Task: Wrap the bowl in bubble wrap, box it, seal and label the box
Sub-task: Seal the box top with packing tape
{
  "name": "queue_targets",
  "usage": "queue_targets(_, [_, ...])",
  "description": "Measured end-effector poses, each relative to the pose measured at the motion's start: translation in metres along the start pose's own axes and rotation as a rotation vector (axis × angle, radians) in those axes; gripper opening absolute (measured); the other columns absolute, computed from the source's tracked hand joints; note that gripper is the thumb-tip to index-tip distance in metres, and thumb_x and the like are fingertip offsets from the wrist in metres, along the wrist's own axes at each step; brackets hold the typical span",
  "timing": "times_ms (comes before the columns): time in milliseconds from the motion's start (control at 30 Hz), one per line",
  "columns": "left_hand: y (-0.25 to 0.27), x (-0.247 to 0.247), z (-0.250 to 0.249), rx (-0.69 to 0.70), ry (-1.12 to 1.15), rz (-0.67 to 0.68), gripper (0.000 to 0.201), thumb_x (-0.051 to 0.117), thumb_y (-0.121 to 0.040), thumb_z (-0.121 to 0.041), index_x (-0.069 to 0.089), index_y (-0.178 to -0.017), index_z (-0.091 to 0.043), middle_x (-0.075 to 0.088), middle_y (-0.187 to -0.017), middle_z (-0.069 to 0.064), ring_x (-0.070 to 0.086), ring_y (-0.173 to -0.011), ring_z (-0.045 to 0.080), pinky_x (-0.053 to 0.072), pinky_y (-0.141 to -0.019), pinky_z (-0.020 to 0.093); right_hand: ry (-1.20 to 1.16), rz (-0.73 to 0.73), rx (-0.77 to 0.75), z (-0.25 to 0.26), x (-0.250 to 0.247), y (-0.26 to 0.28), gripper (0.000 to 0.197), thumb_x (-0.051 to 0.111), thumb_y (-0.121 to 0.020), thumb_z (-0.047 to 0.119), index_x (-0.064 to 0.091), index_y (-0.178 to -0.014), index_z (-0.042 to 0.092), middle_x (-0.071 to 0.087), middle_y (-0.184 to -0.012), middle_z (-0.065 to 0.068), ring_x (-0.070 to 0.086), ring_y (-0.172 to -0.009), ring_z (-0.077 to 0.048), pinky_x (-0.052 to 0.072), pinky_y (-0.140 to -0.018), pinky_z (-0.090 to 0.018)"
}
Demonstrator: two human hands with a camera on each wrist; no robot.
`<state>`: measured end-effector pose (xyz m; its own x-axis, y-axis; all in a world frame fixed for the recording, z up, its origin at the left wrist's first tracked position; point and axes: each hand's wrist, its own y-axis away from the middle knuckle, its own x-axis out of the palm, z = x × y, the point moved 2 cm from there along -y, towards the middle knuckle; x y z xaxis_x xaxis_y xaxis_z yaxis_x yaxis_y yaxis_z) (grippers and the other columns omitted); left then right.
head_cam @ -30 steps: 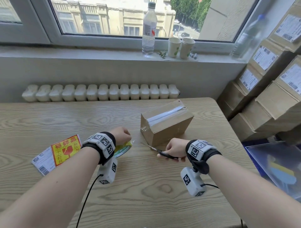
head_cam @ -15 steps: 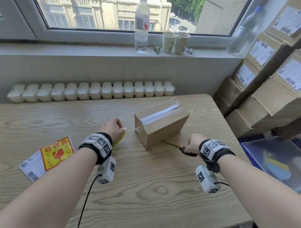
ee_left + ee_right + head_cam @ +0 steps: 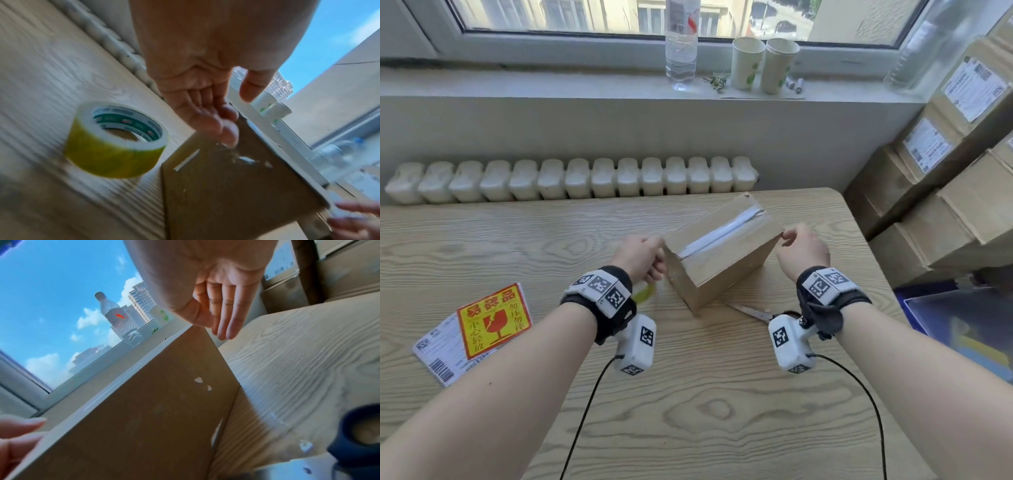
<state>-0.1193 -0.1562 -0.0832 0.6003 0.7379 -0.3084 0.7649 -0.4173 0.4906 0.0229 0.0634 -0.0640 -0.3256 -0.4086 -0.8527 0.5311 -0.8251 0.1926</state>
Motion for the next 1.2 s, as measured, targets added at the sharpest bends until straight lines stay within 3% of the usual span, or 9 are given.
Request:
queue_targets(100, [0.004,0.011,-0.006,-0.02,-0.033,0.099,0.033,0.047,-0.096,-0.03,0.051,-0.07,-0.009,0.063,-0.071,0.014,0.062,-0.056,0.023,0.046,-0.041,0.02,-0.057,0.024,-0.052,0.005,0.0,-0.008,0.046,0.053,-0.082,0.006,0.045,-0.126,0.018,0.061,-0.116,-0.007,0.055,-0.11,-0.029,0.039,-0.087,-0.031])
queue_targets(267, [0.005,0.015,-0.004,-0.029,-0.053,0.142,0.031,0.06,-0.091,-0.034,0.061,-0.102,-0.005,0.068,-0.092,0.017,0.069,-0.07,0.021,0.054,-0.048,0.02,0.049,0.218,-0.181,0.015,-0.001,-0.016,0.073,0.061,-0.077,0.007,0.035,-0.142,0.026,0.056,-0.126,-0.007,0.051,-0.116,-0.028,0.04,-0.094,-0.031])
queue_targets(367, [0.005,0.018,-0.01,-0.058,-0.132,0.03,0.026,0.056,-0.094,-0.032,0.058,-0.093,-0.005,0.066,-0.089,0.014,0.067,-0.069,0.021,0.058,-0.056,0.025,0.113,0.262,-0.185,0.011,-0.004,-0.026,0.062,0.068,-0.074,0.015,0.048,-0.132,0.024,0.062,-0.114,-0.005,0.056,-0.104,-0.025,0.045,-0.083,-0.029])
queue_targets(433, [0.003,0.016,-0.017,-0.013,-0.424,-0.082,0.032,0.051,-0.095,-0.036,0.061,-0.085,-0.008,0.067,-0.091,0.013,0.066,-0.08,0.027,0.056,-0.07,0.033,0.16,0.315,-0.208,0.008,-0.005,-0.028,0.05,0.072,-0.071,0.016,0.058,-0.119,0.021,0.065,-0.108,-0.004,0.057,-0.095,-0.022,0.045,-0.077,-0.028])
queue_targets(533, [-0.001,0.012,-0.025,0.038,-0.641,-0.265,0.033,0.05,-0.094,-0.036,0.067,-0.097,-0.007,0.063,-0.105,0.015,0.059,-0.097,0.032,0.048,-0.083,0.035,0.152,0.436,-0.218,0.003,-0.001,-0.029,0.068,0.077,-0.069,0.018,0.049,-0.131,0.021,0.061,-0.12,-0.004,0.057,-0.106,-0.023,0.047,-0.088,-0.031])
queue_targets(667, [-0.005,0.013,-0.031,-0.011,-0.573,-0.335,0.026,0.051,-0.094,-0.024,0.063,-0.113,-0.01,0.064,-0.116,0.011,0.059,-0.106,0.03,0.046,-0.088,0.034,0.032,0.624,-0.191,0.006,0.004,-0.029,0.103,0.083,-0.057,0.05,0.034,-0.142,0.017,0.053,-0.132,-0.001,0.053,-0.117,-0.021,0.045,-0.1,-0.041])
queue_targets(800, [-0.009,0.016,-0.035,-0.072,-0.466,-0.294,0.027,0.055,-0.09,-0.033,0.061,-0.101,-0.01,0.06,-0.123,0.013,0.055,-0.114,0.031,0.043,-0.093,0.035,-0.128,0.579,-0.061,0.019,0.011,-0.033,0.114,0.063,-0.059,0.078,0.029,-0.145,0.012,0.041,-0.146,-0.007,0.045,-0.129,-0.025,0.041,-0.105,-0.045])
queue_targets(1000, [-0.014,0.047,-0.028,-0.168,-0.312,-0.236,0.095,0.068,-0.077,-0.053,0.018,-0.145,-0.009,0.043,-0.14,0.012,0.044,-0.127,0.029,0.038,-0.098,0.034,-0.071,0.389,0.009,0.025,0.027,-0.032,0.098,0.067,-0.068,0.069,0.032,-0.137,0.01,0.048,-0.138,-0.01,0.047,-0.125,-0.03,0.041,-0.095,-0.037])
queue_targets(1200, [-0.029,0.038,-0.03,-0.142,-0.293,-0.18,0.081,0.061,-0.083,-0.054,0.024,-0.137,-0.006,0.051,-0.131,0.014,0.051,-0.119,0.031,0.042,-0.094,0.036,0.048,0.377,-0.05,0.026,0.026,-0.043,0.071,0.045,-0.088,0.064,0.04,-0.129,0.006,0.053,-0.13,-0.015,0.052,-0.118,-0.033,0.04,-0.085,-0.035])
